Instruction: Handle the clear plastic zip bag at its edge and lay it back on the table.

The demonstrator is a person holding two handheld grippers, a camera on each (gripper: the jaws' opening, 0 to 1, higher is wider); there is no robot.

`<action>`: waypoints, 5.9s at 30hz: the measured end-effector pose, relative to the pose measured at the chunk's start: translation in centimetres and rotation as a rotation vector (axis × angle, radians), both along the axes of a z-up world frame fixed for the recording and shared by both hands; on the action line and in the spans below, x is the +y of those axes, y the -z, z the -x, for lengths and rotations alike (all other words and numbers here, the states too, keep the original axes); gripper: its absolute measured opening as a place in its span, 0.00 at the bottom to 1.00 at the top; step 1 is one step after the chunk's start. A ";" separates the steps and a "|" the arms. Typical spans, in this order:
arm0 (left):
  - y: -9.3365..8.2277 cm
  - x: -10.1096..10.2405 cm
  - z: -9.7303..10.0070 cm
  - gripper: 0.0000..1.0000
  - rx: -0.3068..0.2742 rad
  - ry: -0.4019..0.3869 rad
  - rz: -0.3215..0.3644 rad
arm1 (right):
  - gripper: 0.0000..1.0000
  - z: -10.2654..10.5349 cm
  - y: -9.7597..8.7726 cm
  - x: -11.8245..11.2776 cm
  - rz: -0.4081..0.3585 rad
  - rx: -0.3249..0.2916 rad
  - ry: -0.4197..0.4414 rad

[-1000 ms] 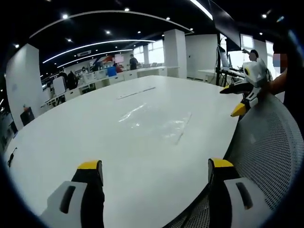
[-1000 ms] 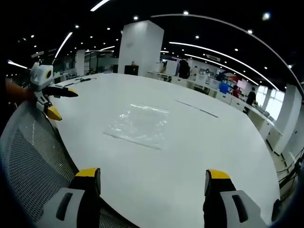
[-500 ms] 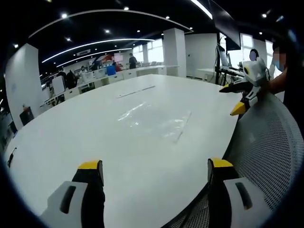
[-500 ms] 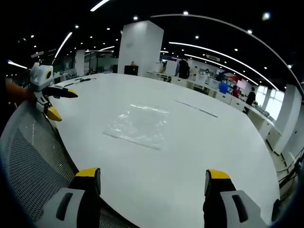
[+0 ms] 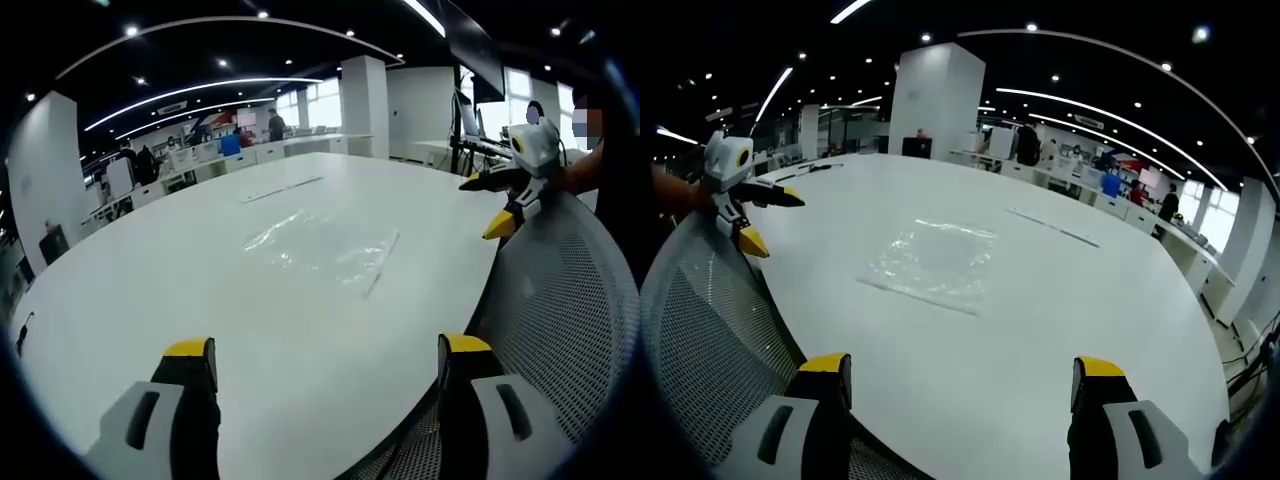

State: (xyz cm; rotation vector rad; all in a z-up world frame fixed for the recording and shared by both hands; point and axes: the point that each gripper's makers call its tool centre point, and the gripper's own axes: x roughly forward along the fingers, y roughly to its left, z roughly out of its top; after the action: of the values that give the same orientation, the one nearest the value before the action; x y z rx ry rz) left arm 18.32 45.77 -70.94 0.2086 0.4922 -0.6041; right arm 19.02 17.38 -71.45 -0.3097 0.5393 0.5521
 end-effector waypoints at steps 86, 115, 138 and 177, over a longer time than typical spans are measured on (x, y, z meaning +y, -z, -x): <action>1.3 -6.6 -6.0 0.72 0.007 0.305 -0.225 | 0.88 0.1 0.4 -0.4 0.022 0.023 0.014; 3.6 -9.9 -5.9 0.44 0.034 0.482 -0.310 | 0.85 0.2 0.5 -0.4 0.017 0.032 0.017; 5.6 -11.4 -6.6 0.26 0.125 0.525 -0.318 | 0.80 0.1 1.0 -0.9 0.013 0.044 0.030; 6.5 -12.2 -6.4 0.00 0.152 0.577 -0.326 | 0.77 0.1 0.6 -0.8 0.012 0.038 0.030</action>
State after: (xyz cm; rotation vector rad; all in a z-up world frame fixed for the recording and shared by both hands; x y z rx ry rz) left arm 24.75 33.55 -77.48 0.6308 0.6832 -1.1072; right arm 18.93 16.56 -72.07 -0.3029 0.5836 0.5266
